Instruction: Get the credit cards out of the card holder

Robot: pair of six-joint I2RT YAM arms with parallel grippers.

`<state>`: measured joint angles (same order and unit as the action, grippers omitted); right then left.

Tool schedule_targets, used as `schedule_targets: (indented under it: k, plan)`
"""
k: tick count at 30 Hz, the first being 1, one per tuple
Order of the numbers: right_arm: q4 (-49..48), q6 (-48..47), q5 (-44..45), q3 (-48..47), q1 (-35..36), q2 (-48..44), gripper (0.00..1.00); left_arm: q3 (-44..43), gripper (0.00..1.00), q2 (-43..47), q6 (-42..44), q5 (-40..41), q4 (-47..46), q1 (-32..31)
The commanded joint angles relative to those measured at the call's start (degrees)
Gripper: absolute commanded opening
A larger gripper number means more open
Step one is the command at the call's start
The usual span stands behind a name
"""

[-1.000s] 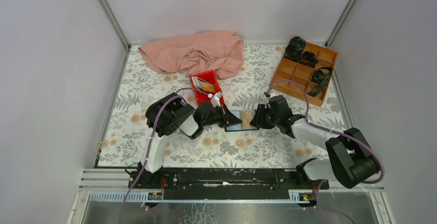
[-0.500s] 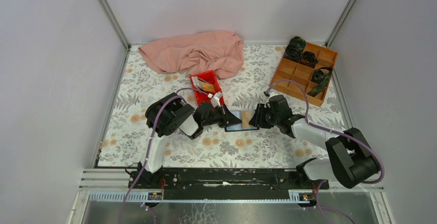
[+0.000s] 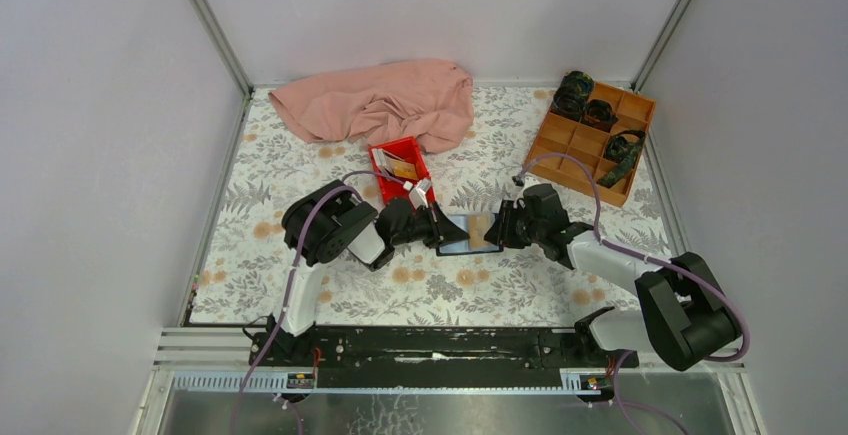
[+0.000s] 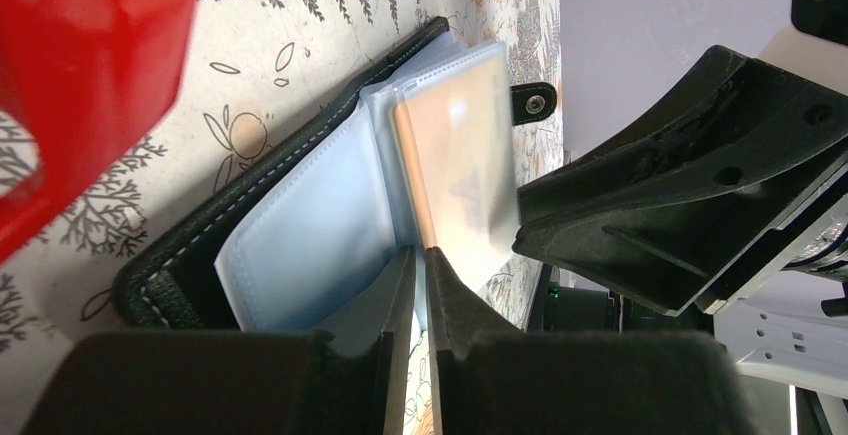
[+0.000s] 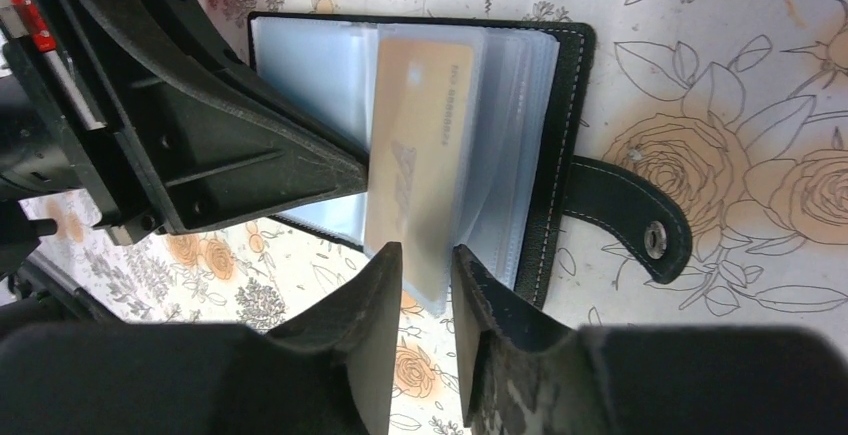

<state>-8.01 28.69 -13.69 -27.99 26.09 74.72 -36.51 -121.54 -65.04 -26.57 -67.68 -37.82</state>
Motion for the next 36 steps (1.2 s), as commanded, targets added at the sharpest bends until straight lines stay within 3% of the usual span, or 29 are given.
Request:
schedule_targets:
  k: [1, 13, 20, 29, 36]
  plan:
    - [-0.51, -0.31, -2.79, -1.54, -0.17, -1.92, 0.3, 1.53, 0.16, -2.43, 2.72, 1.24, 6.65, 0.28]
    - [1.27, -0.4, -2.11, -2.45, 0.21, -2.69, 0.01, 1.61, 0.16, -2.19, 2.9, 1.2, 6.6, 0.29]
    - [6.71, -3.16, 3.78, -6.94, 5.14, -1.63, 0.0, 3.2, 0.27, 2.27, 4.05, 3.3, 9.1, 0.21]
    - [11.44, -4.74, 12.46, -11.9, 11.92, 1.75, 0.03, 4.56, 0.28, 11.73, 9.84, 7.21, 20.14, 0.25]
    - [12.7, -4.9, 14.4, -13.24, 14.88, 2.23, 0.06, 4.09, 0.28, 10.74, 10.91, 8.02, 22.55, 0.25]
